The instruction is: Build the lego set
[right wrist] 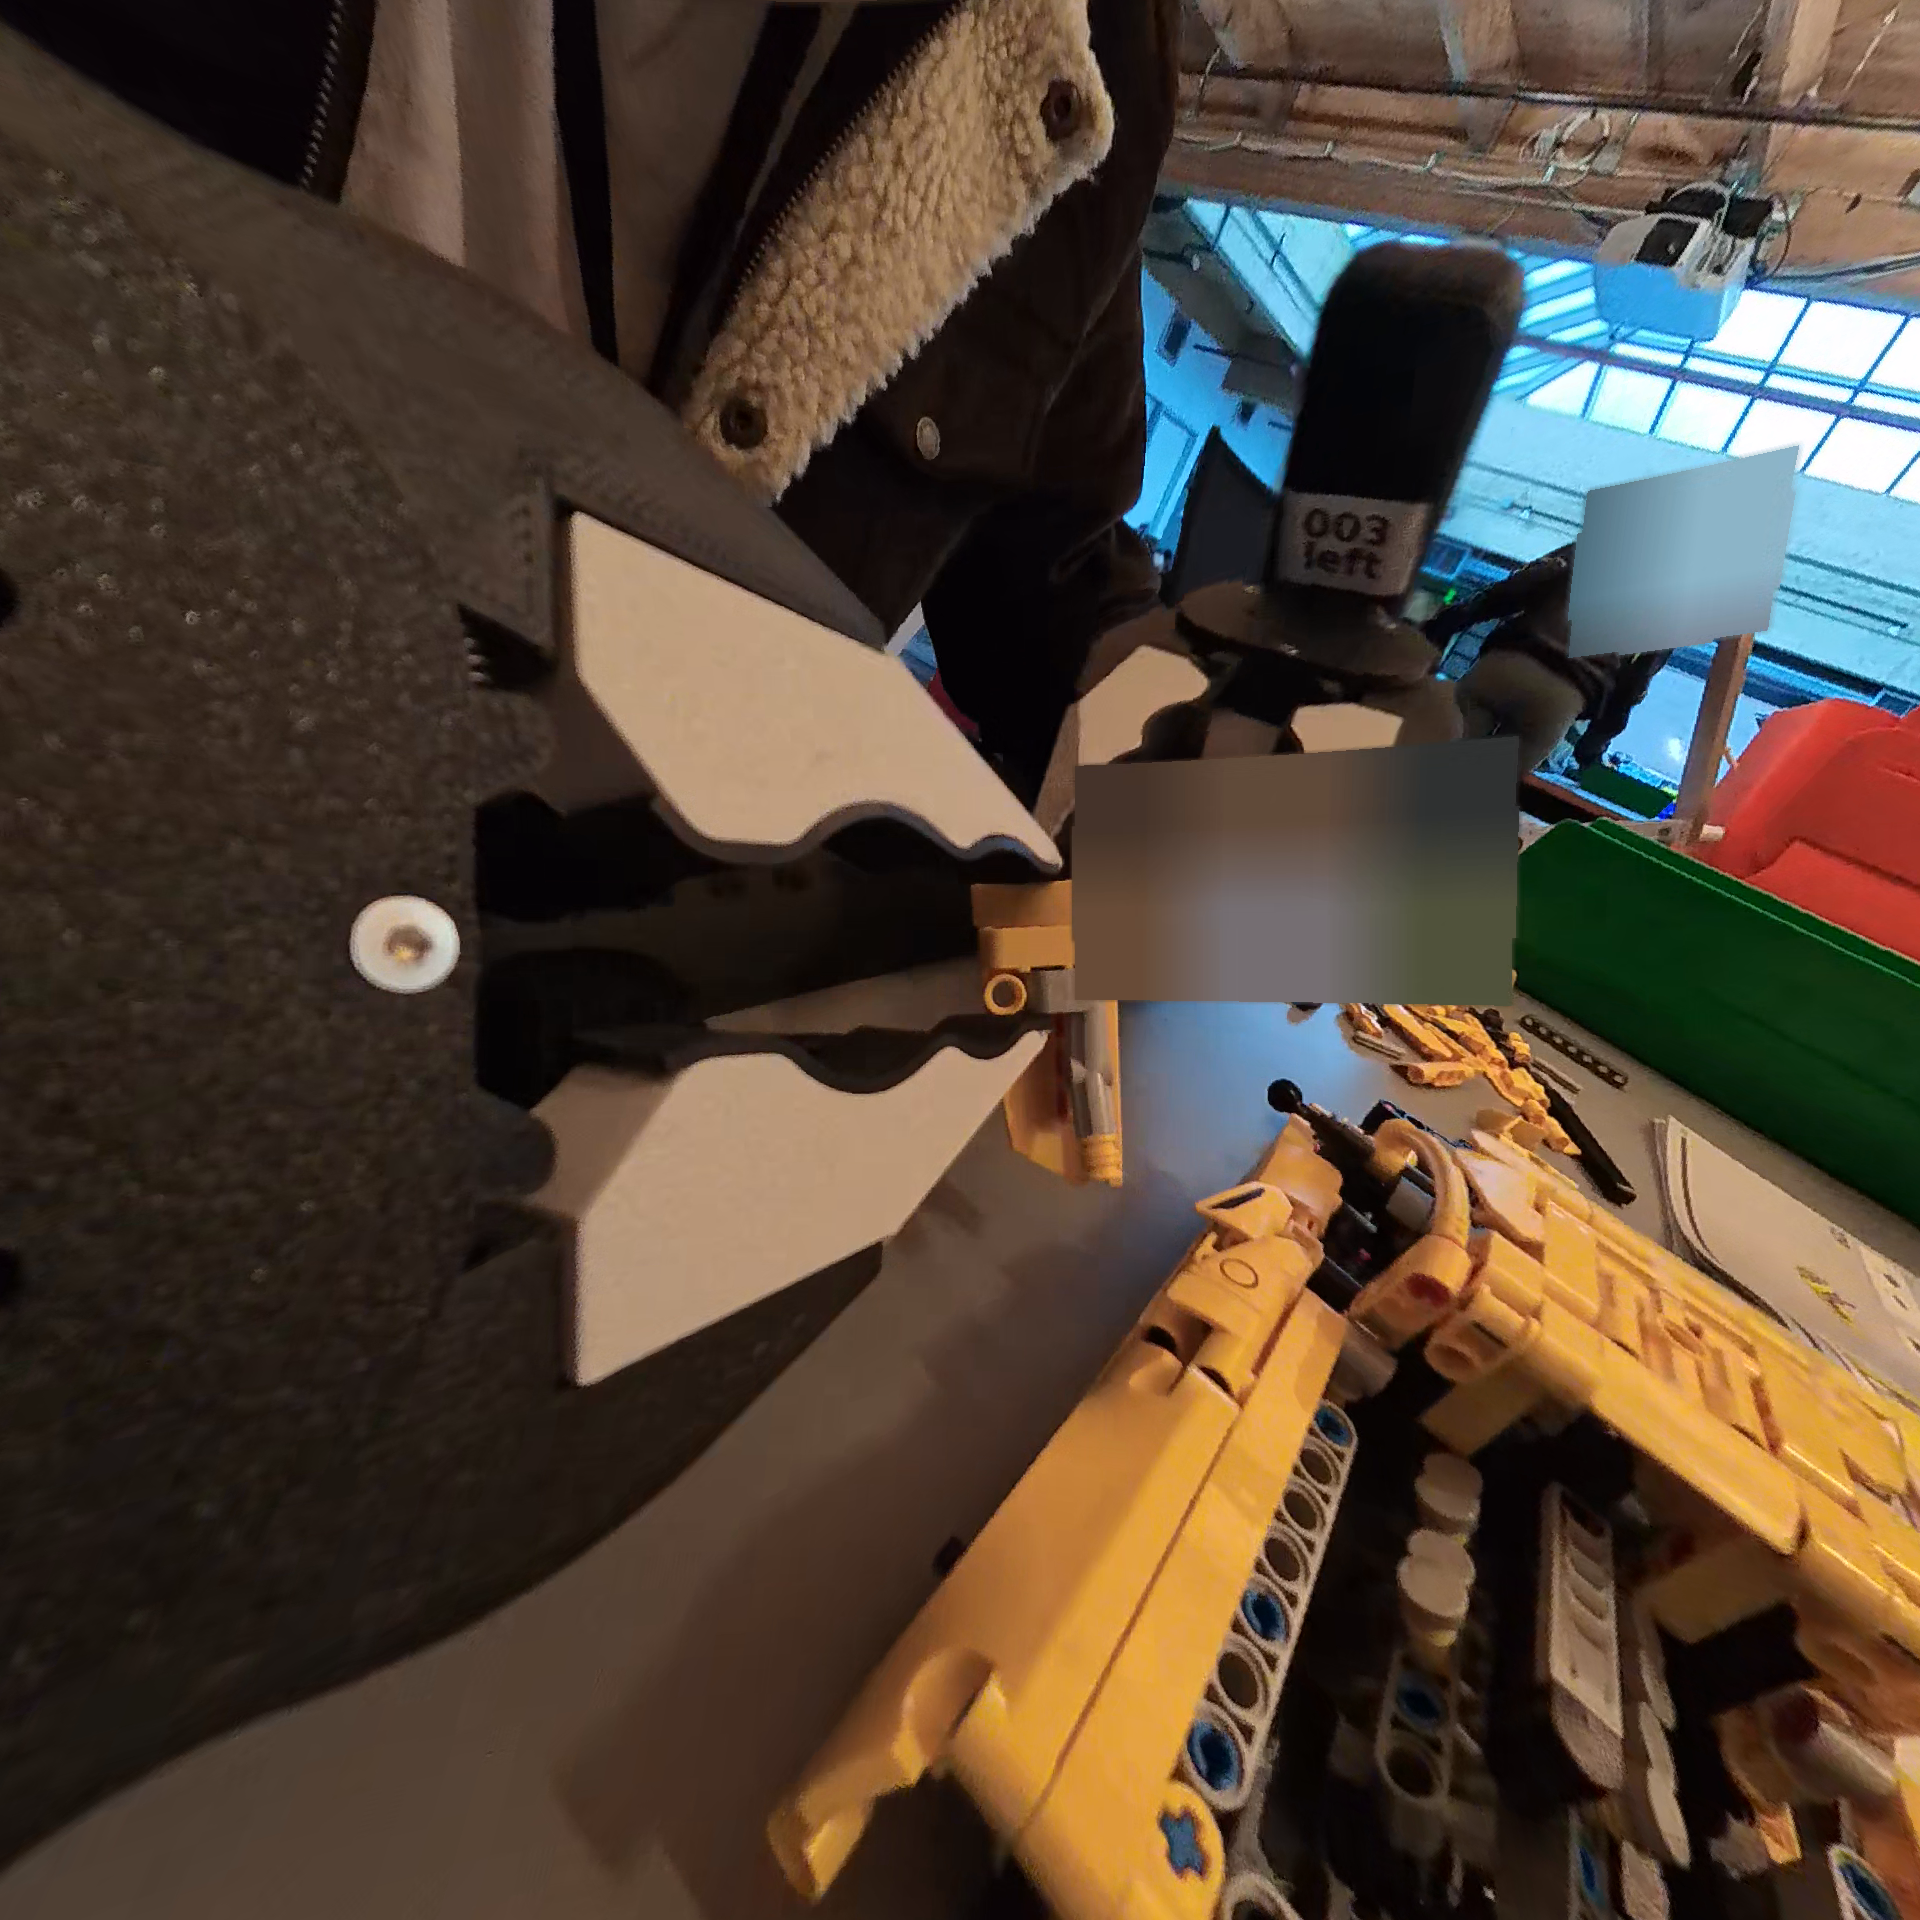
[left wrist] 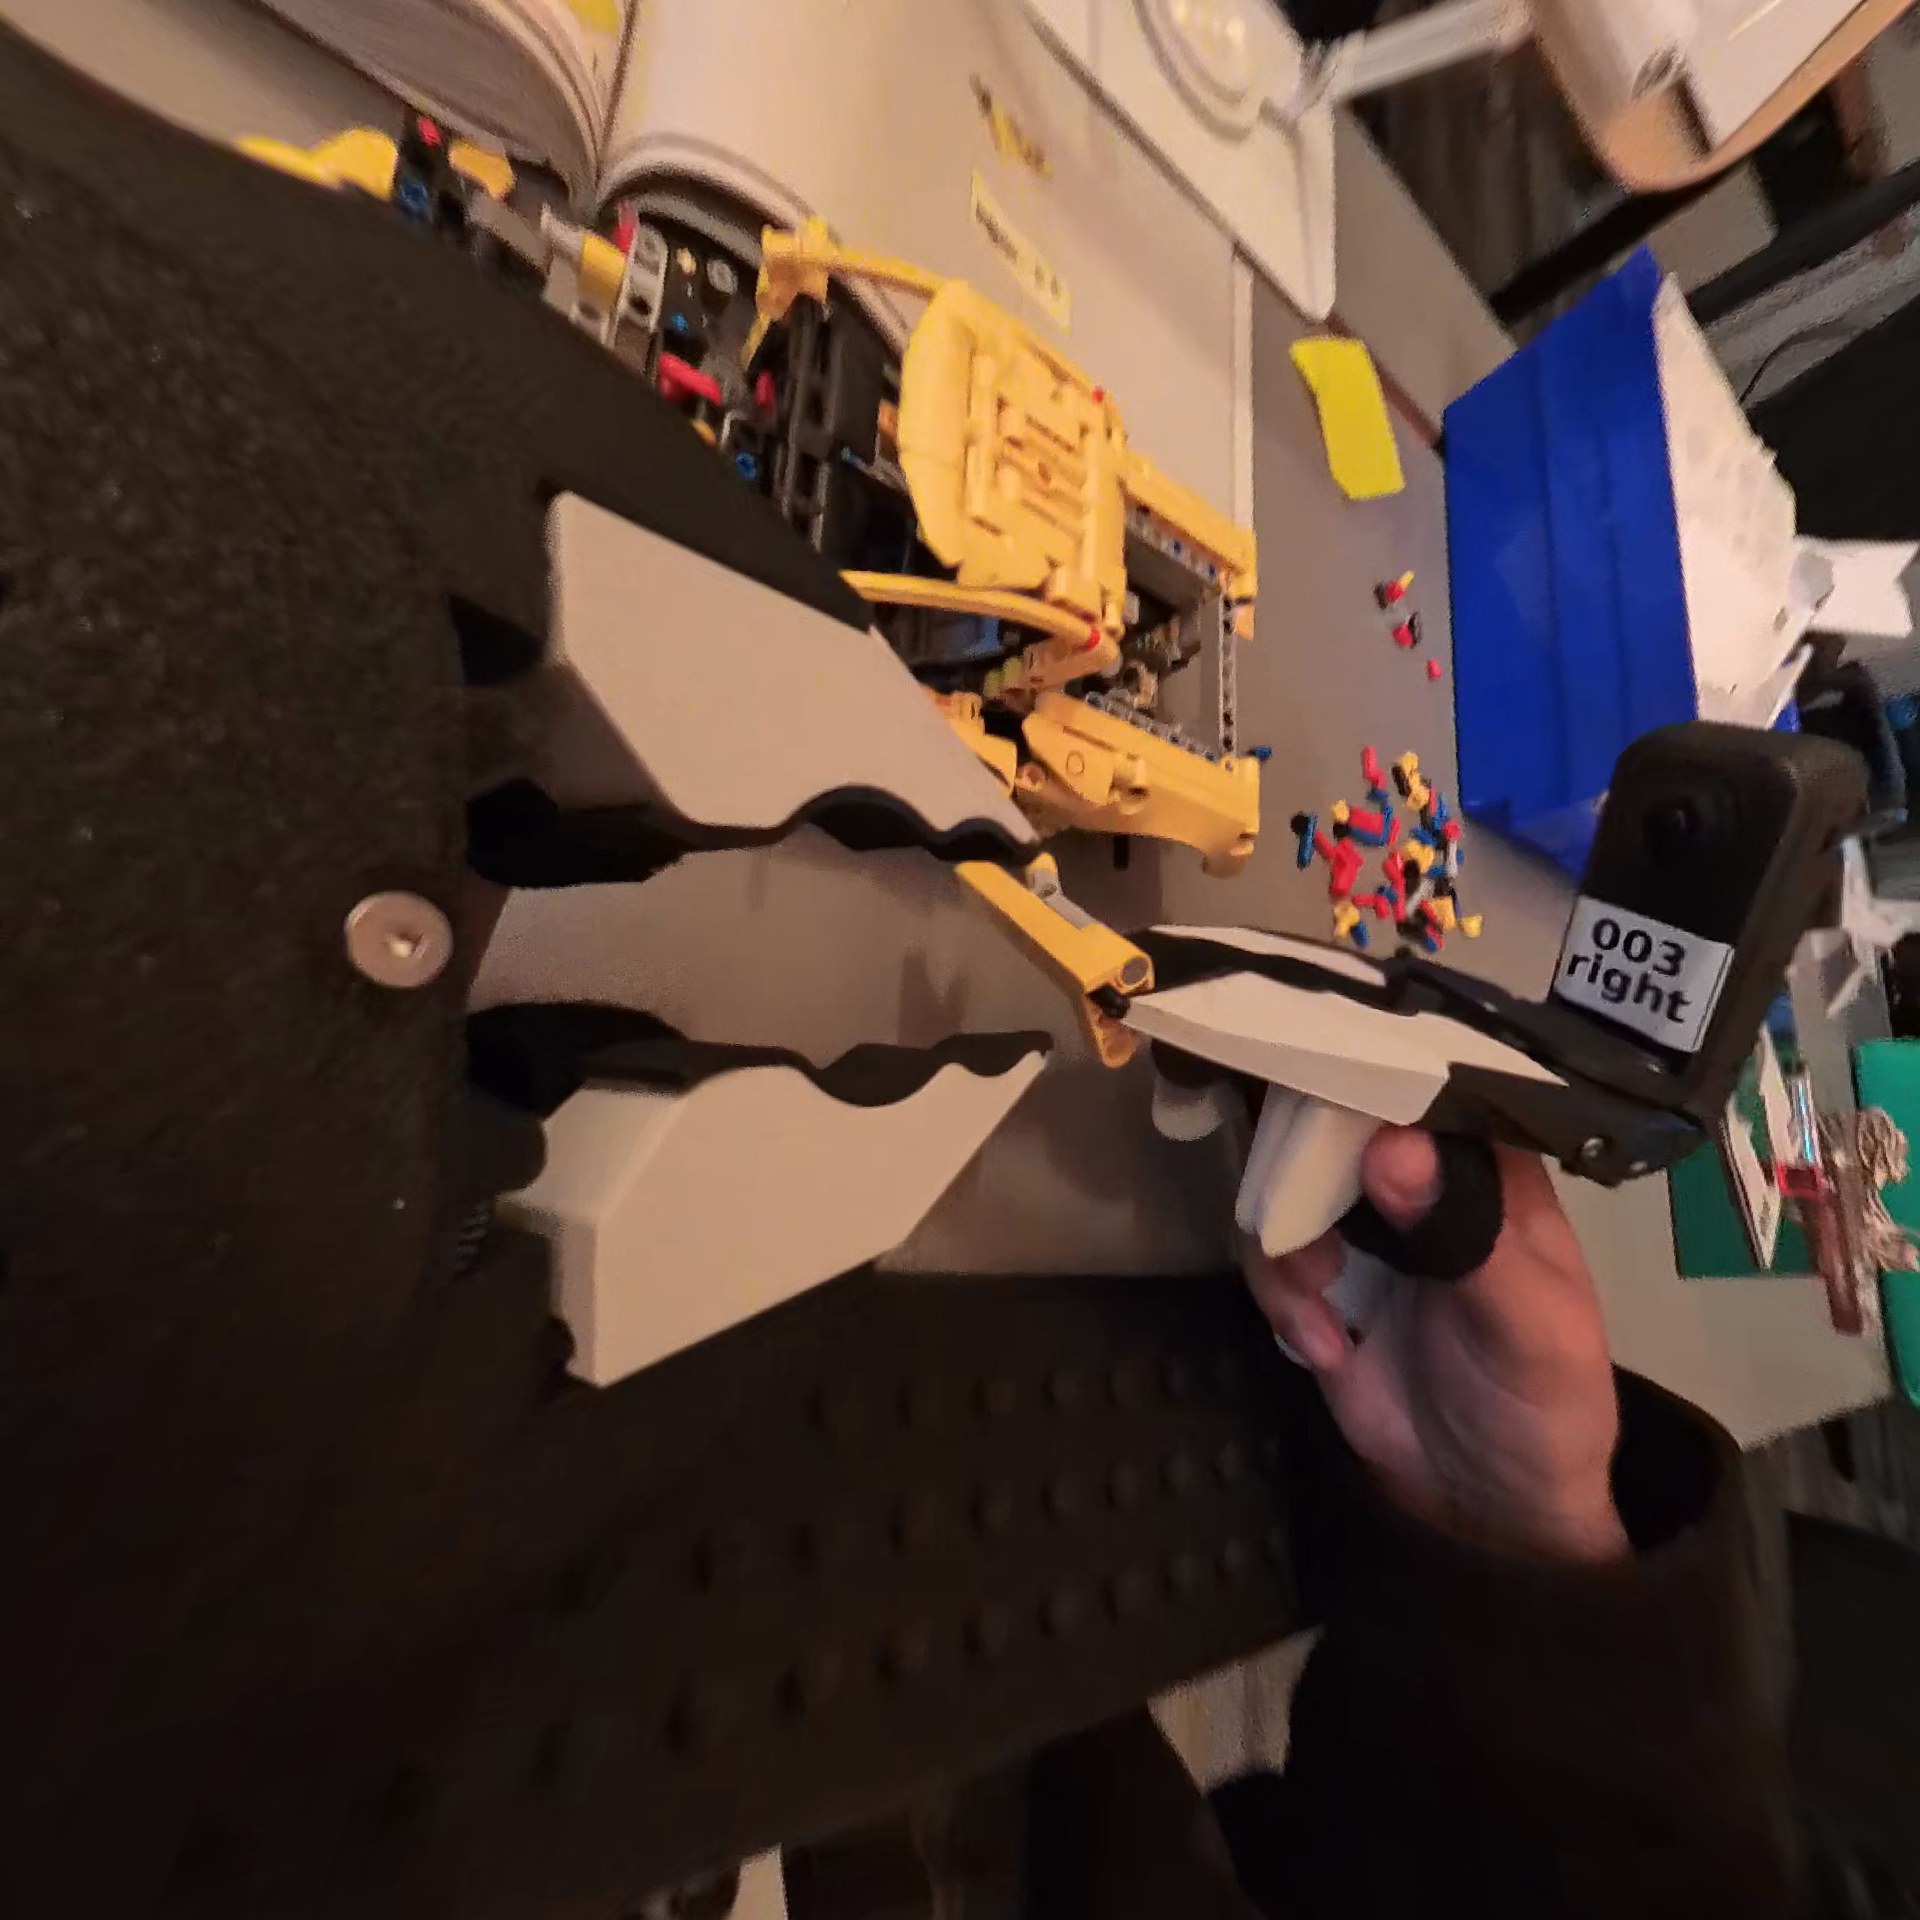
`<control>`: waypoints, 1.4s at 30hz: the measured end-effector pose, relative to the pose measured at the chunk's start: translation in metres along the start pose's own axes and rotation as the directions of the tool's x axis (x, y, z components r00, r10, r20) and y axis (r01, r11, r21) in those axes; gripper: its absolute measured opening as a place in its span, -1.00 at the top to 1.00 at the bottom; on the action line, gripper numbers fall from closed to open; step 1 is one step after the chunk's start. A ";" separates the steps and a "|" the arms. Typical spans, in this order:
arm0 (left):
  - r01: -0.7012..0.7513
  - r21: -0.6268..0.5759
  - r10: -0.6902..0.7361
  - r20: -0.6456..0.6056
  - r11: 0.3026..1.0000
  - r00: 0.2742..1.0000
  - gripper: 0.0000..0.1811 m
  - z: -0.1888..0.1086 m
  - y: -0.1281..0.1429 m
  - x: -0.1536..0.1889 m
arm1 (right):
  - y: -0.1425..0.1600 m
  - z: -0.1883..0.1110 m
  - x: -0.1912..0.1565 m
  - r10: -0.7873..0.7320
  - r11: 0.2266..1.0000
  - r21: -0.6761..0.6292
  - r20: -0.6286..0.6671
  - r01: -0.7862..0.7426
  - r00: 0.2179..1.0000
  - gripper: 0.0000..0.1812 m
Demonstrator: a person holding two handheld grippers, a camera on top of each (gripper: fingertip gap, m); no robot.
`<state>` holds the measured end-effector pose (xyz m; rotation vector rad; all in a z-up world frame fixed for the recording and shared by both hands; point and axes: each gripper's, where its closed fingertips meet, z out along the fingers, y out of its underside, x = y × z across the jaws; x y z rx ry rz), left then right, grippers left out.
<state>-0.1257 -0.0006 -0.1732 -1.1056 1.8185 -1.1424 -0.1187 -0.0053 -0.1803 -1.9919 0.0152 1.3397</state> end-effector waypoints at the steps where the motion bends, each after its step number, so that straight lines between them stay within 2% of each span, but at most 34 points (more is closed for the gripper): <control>1: -0.029 0.001 0.029 0.024 1.000 0.999 0.64 0.001 -0.001 0.000 | 0.000 0.000 0.001 0.005 1.000 0.003 -0.001 -0.005 1.000 0.74; 6: -0.083 -0.040 0.086 0.068 0.996 0.994 0.53 0.011 0.002 0.008 | -0.003 0.000 0.008 0.015 1.000 0.019 -0.064 -0.014 0.998 0.74; 9: -0.139 -0.115 0.157 0.171 0.984 0.973 0.52 0.018 0.010 0.001 | -0.006 0.004 0.013 -0.045 0.998 0.029 -0.186 0.051 0.982 0.74; 14: -0.171 -0.209 0.228 0.289 0.963 0.930 0.55 0.019 0.019 -0.013 | -0.002 0.014 0.020 -0.136 0.990 -0.025 -0.478 0.141 0.868 0.74; 17: -0.202 -0.226 0.258 0.252 0.953 0.933 0.70 0.020 0.021 -0.006 | -0.001 0.014 0.020 -0.168 0.984 -0.046 -0.573 0.173 0.802 0.74; 19: -0.258 -0.254 0.318 0.231 0.932 0.920 0.71 0.020 0.024 -0.003 | 0.004 0.014 0.022 -0.189 0.981 -0.087 -0.597 0.171 0.780 0.74; 23: -0.239 -0.267 0.291 0.176 0.934 0.940 0.71 0.018 0.036 -0.001 | 0.008 0.013 0.022 -0.204 0.979 -0.111 -0.545 0.171 0.813 0.71; 26: -0.184 -0.250 0.221 0.131 0.951 0.966 0.71 0.013 0.044 -0.003 | -0.010 -0.003 0.012 -0.261 0.962 -0.063 -0.488 0.265 0.833 0.64; 27: -0.152 -0.226 0.177 0.094 0.962 0.980 0.71 0.012 0.043 0.000 | -0.021 -0.013 0.011 -0.295 0.945 -0.030 -0.503 0.324 0.812 0.63; 29: -0.072 -0.218 0.084 0.050 0.973 0.995 0.71 0.012 0.046 0.002 | -0.046 -0.044 0.017 -0.361 0.879 0.034 -0.603 0.475 0.711 0.63; 31: -0.035 -0.271 0.036 -0.001 0.962 0.999 0.71 0.013 0.059 0.005 | -0.060 -0.077 0.028 -0.345 0.819 0.085 -0.718 0.568 0.604 0.67; 32: -0.038 -0.300 0.036 -0.011 0.953 0.999 0.70 0.014 0.064 0.006 | -0.063 -0.089 0.032 -0.317 0.799 0.123 -0.746 0.589 0.586 0.70; 34: -0.072 -0.303 0.057 -0.055 0.950 0.997 0.70 0.014 0.065 0.013 | -0.069 -0.096 0.031 -0.256 0.804 0.210 -0.721 0.556 0.643 0.59; 35: -0.087 -0.306 0.072 -0.060 0.948 0.996 0.70 0.015 0.065 0.014 | -0.070 -0.096 0.031 -0.249 0.803 0.228 -0.711 0.551 0.658 0.61; 42: -0.137 -0.320 0.120 -0.072 0.937 0.990 0.70 0.012 0.066 0.015 | -0.059 -0.083 0.053 -0.275 0.851 0.112 -0.736 0.512 0.618 0.66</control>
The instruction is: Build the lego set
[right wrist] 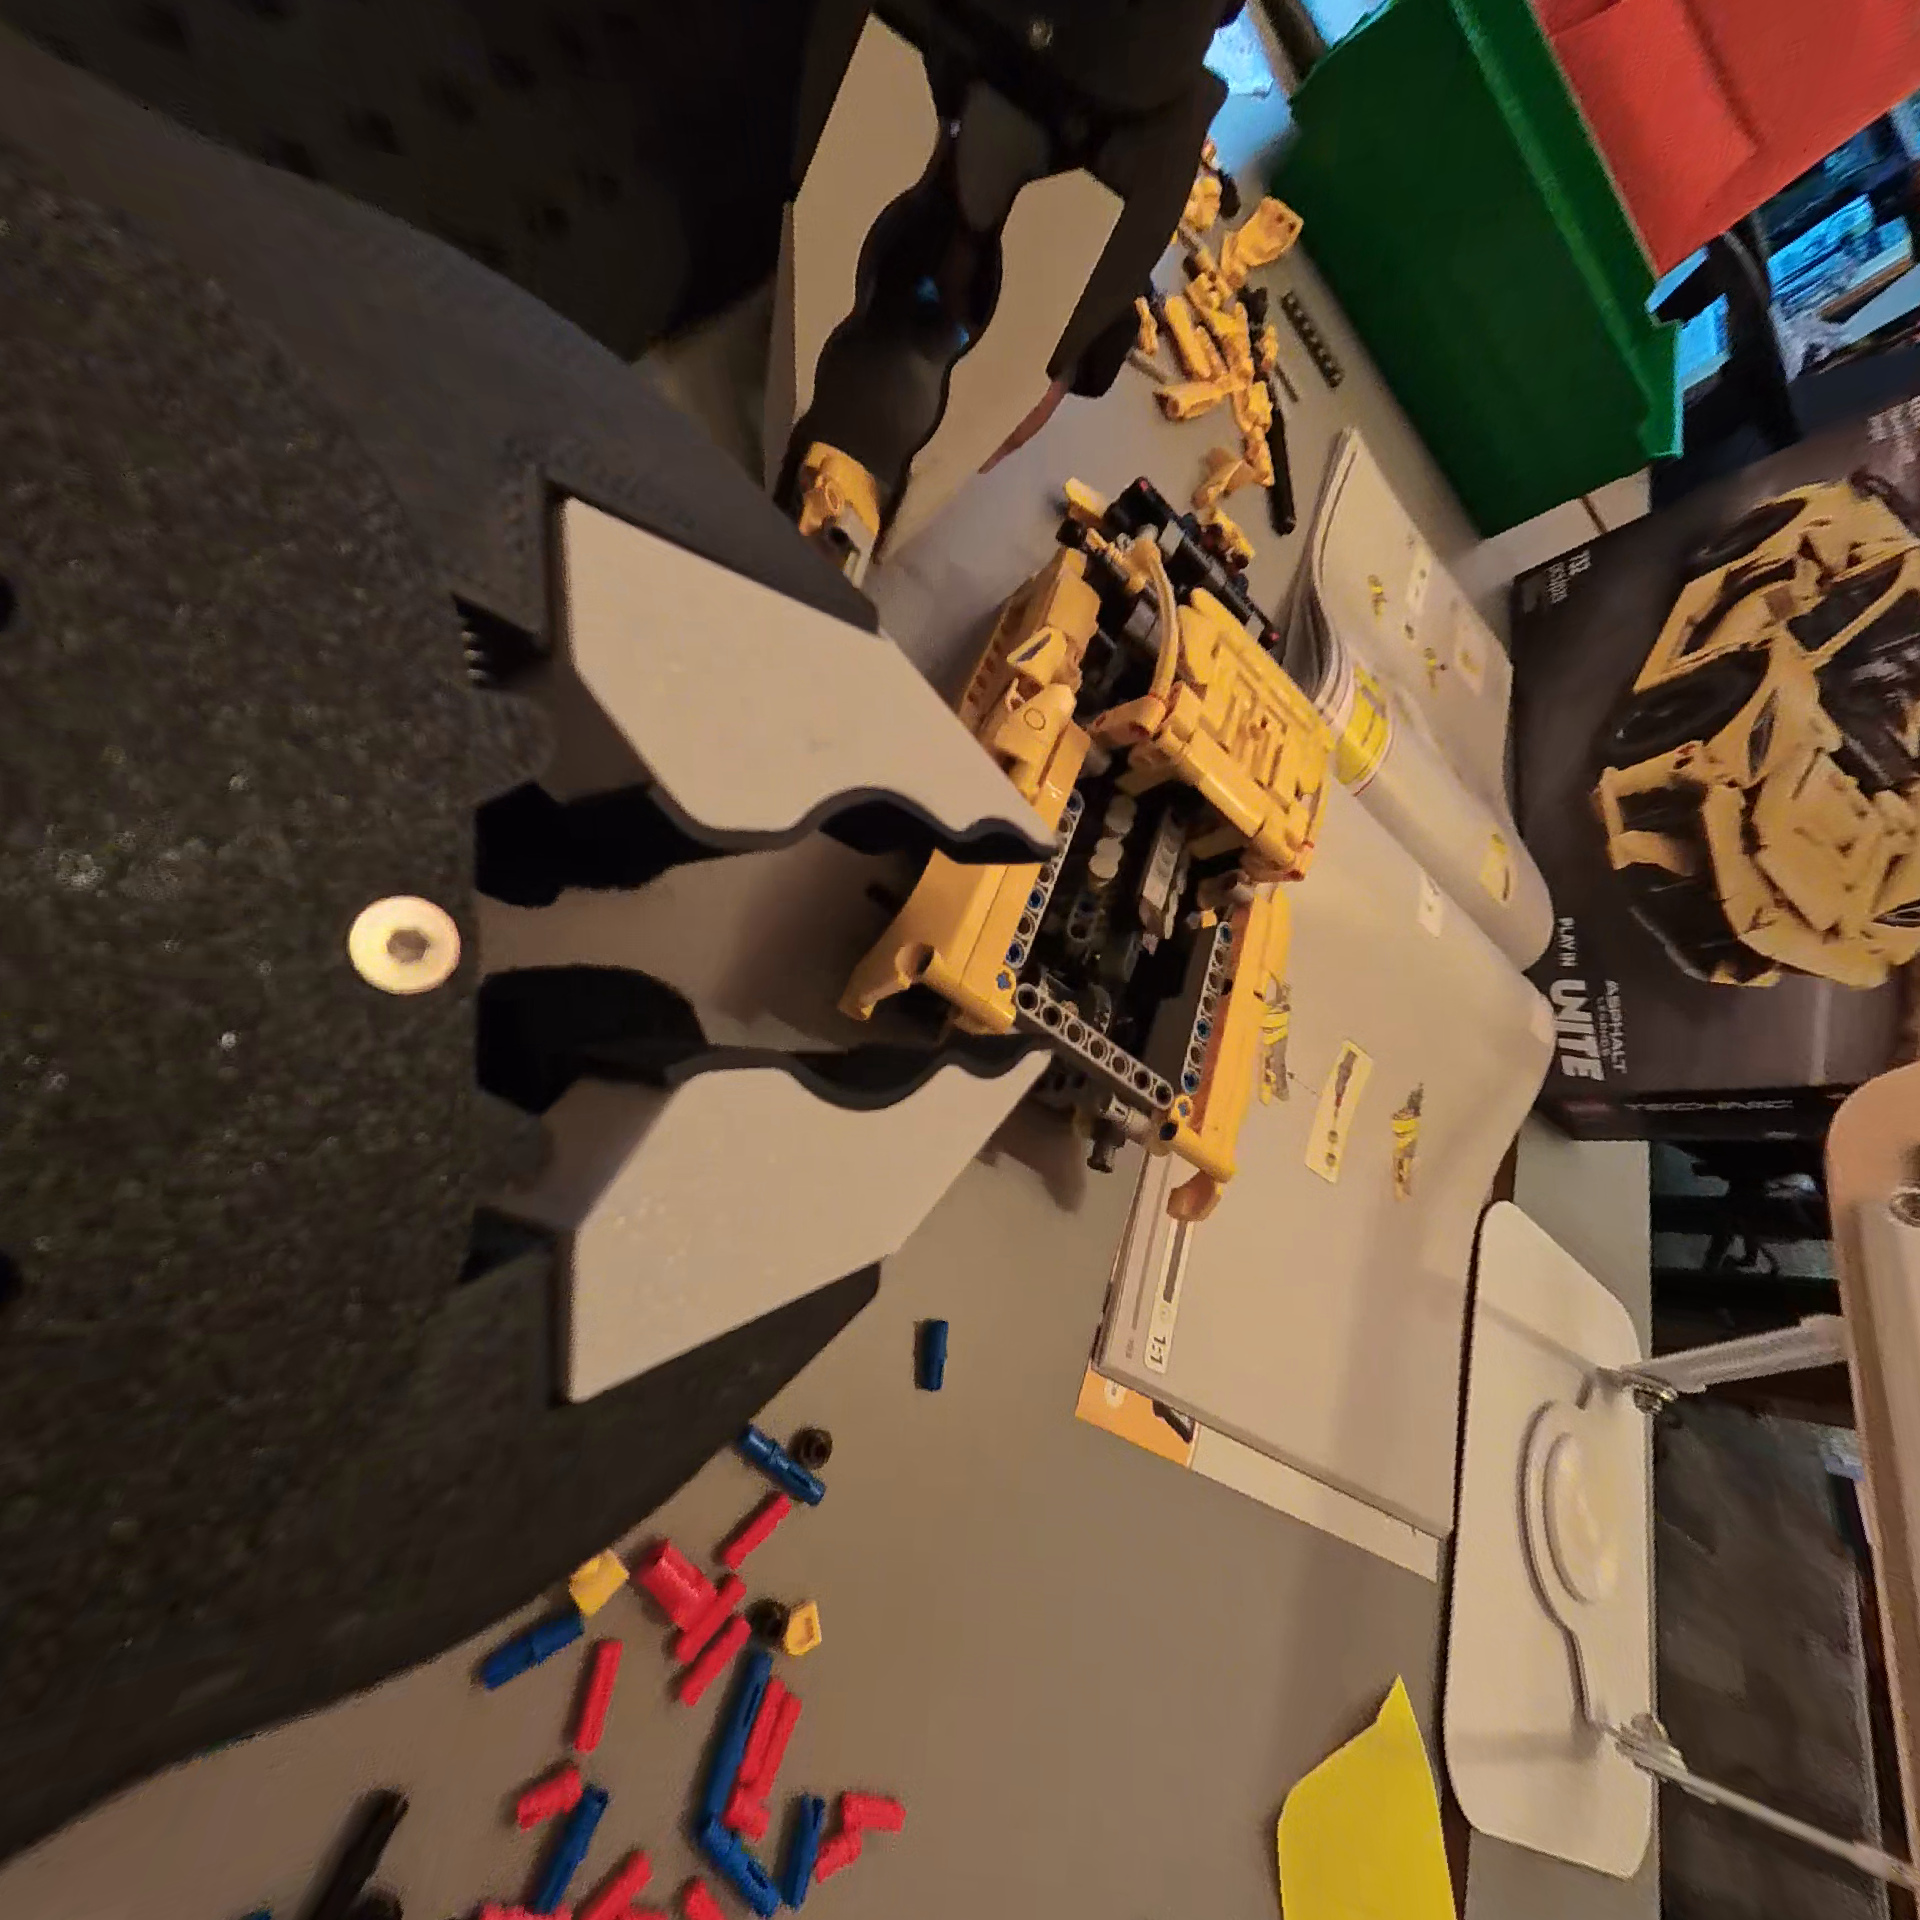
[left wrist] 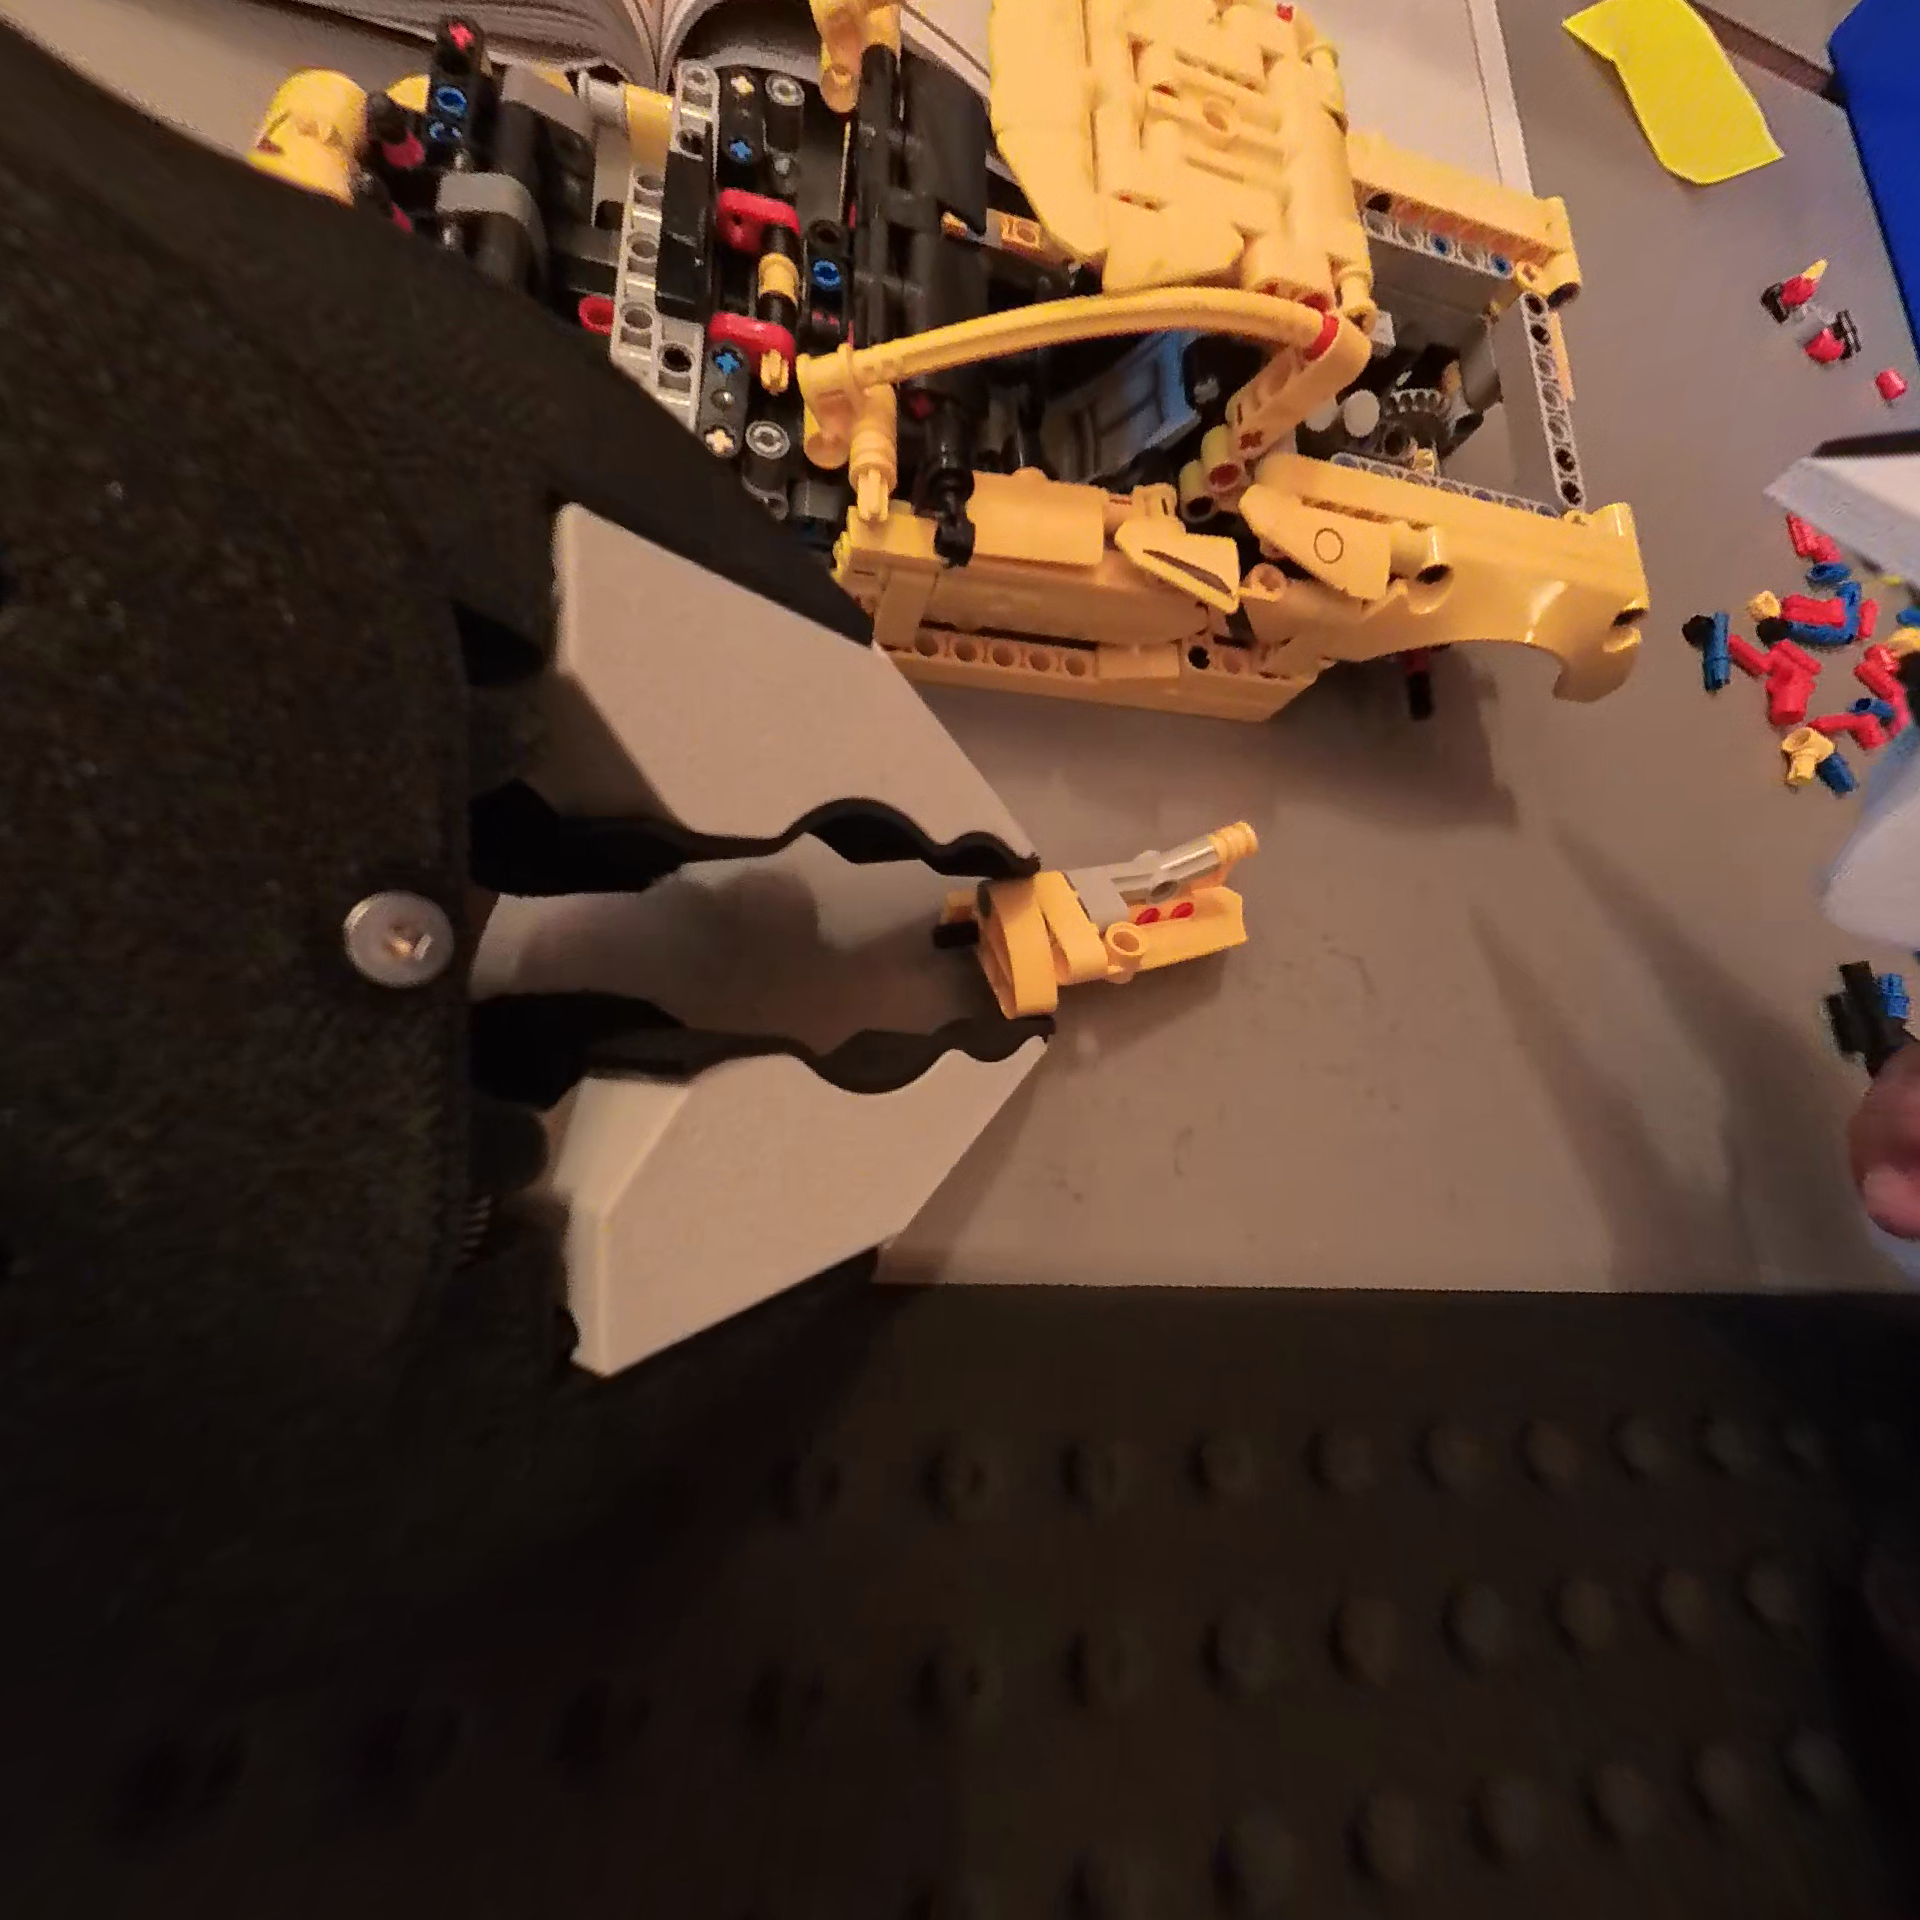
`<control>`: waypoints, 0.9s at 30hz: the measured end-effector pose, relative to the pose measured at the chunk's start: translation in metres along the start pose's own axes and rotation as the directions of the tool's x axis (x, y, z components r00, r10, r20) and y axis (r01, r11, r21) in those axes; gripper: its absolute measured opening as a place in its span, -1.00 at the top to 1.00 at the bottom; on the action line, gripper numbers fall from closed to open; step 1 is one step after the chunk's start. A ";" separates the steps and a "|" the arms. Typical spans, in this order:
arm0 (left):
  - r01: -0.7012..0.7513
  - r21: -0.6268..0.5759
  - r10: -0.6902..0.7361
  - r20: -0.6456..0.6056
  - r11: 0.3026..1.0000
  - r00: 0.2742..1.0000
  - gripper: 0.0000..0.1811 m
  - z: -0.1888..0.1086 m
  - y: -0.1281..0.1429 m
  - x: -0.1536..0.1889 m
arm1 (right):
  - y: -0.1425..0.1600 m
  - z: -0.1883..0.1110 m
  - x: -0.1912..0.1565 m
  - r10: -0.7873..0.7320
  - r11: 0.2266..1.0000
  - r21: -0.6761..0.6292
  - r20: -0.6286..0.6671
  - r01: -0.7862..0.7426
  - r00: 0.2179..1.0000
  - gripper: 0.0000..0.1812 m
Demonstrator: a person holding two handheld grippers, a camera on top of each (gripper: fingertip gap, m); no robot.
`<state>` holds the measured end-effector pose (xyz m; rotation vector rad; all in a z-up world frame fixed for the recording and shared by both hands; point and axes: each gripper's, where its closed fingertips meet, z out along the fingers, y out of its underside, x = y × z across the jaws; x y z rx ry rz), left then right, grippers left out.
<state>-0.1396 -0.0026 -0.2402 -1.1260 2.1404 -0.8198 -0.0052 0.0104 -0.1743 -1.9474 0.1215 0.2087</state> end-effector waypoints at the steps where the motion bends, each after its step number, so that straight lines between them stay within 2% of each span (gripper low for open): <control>1: 0.003 -0.001 -0.003 -0.003 1.000 1.000 0.70 0.000 0.000 0.001 | 0.001 0.001 0.000 0.001 1.000 -0.007 0.001 -0.001 1.000 0.67; 7: 0.044 0.030 -0.042 -0.066 0.999 0.997 0.60 -0.004 -0.007 0.009 | 0.001 0.000 0.007 0.058 0.998 0.006 0.004 -0.058 0.998 0.65; 11: 0.180 0.150 -0.165 -0.105 0.972 0.981 0.60 -0.023 -0.029 -0.006 | -0.009 -0.005 0.011 0.074 0.996 0.049 0.013 -0.075 0.997 0.62; 14: 0.321 0.305 -0.309 -0.086 0.897 0.947 0.60 -0.052 -0.056 -0.056 | -0.032 -0.010 0.028 0.091 0.994 -0.056 0.016 -0.090 0.996 0.60; 16: 0.407 0.328 -0.426 -0.016 0.853 0.905 0.60 -0.070 -0.064 -0.110 | -0.061 -0.007 0.044 0.124 0.974 -0.193 0.011 -0.120 0.992 0.54; 18: 0.504 0.180 -0.530 0.143 0.845 0.836 0.61 -0.074 -0.043 -0.169 | -0.099 0.005 0.057 0.131 0.955 -0.271 0.019 -0.121 0.991 0.52; 19: 0.529 0.091 -0.533 0.251 0.844 0.808 0.61 -0.076 -0.028 -0.199 | -0.116 0.015 0.065 0.120 0.947 -0.302 0.016 -0.109 0.993 0.54; 20: 0.539 0.043 -0.517 0.358 0.841 0.778 0.60 -0.078 -0.015 -0.230 | -0.128 0.027 0.074 0.095 0.937 -0.337 -0.007 -0.092 0.995 0.54; 22: 0.591 0.012 -0.530 0.455 0.807 0.715 0.60 -0.074 0.004 -0.270 | -0.138 0.053 0.096 0.094 0.922 -0.368 -0.095 -0.123 0.991 0.38; 24: 0.670 -0.007 -0.595 0.455 0.742 0.663 0.61 -0.057 0.021 -0.284 | -0.128 0.078 0.100 0.153 0.906 -0.381 -0.109 -0.183 0.982 0.36; 27: 0.749 0.044 -0.690 0.427 0.661 0.584 0.78 -0.037 0.040 -0.290 | -0.088 0.103 0.109 0.230 0.865 -0.424 -0.144 -0.270 0.963 0.31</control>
